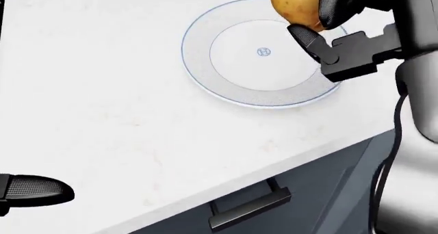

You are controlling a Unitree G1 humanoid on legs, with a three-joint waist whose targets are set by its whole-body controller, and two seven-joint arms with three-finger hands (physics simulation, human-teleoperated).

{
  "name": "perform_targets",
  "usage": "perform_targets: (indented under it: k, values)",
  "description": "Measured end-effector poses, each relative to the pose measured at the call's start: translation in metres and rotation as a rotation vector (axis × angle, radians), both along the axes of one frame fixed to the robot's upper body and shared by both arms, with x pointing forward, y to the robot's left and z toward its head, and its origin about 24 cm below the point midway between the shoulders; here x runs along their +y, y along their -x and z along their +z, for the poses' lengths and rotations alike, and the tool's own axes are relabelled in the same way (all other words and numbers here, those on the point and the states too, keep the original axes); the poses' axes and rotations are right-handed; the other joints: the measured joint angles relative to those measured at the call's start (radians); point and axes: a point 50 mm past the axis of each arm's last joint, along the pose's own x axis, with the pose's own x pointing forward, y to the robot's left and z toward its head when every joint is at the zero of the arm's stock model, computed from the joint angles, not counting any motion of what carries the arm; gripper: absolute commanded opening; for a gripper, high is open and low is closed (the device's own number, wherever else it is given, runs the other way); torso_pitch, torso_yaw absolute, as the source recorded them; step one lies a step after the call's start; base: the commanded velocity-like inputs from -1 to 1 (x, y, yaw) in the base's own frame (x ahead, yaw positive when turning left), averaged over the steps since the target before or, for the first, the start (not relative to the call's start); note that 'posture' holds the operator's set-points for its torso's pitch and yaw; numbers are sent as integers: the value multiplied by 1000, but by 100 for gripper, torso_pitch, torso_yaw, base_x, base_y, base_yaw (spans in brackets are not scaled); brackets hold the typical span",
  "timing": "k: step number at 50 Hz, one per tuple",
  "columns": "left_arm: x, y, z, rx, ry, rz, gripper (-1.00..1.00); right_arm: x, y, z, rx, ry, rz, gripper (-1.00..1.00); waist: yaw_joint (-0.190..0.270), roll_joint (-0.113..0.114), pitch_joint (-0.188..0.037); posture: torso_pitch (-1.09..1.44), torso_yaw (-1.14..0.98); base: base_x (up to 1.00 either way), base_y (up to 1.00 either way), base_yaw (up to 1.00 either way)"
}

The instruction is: Pick the potato from the oven and place it on the plate on the counter.

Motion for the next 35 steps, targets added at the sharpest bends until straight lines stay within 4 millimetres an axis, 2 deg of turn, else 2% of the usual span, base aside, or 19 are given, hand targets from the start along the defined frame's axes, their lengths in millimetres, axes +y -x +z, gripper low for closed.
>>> perform_targets:
  k: [9,17,22,29,30,34,35]
  values:
    - [-1,0,-1,9,10,-4,100,15,-20,-8,123,97,21,-100,-2,5,7,20,0,0,0,0]
    - [0,0,-2,7,19,0,100,29,-49,-11,191,182,-12,-100,1,5,5,20,0,0,0,0]
    - [1,0,-2,4,18,4,100,25,-66,-14,228,222,-50,-100,10,0,8,20,0,0,0,0]
    - [2,-1,-3,9,14,10,100,23,-67,-19,234,263,-85,-100,15,-5,6,20,0,0,0,0]
    - [3,-1,-2,8,12,11,100,23,-68,-21,244,267,-86,-85,15,-5,6,20,0,0,0,0]
    - [5,1,-2,4,13,15,100,27,-73,-26,274,277,-88,-73,15,-3,7,20,0,0,0,0]
    - [6,1,-1,2,13,17,100,27,-75,-27,277,279,-90,-55,15,-2,7,20,0,0,0,0]
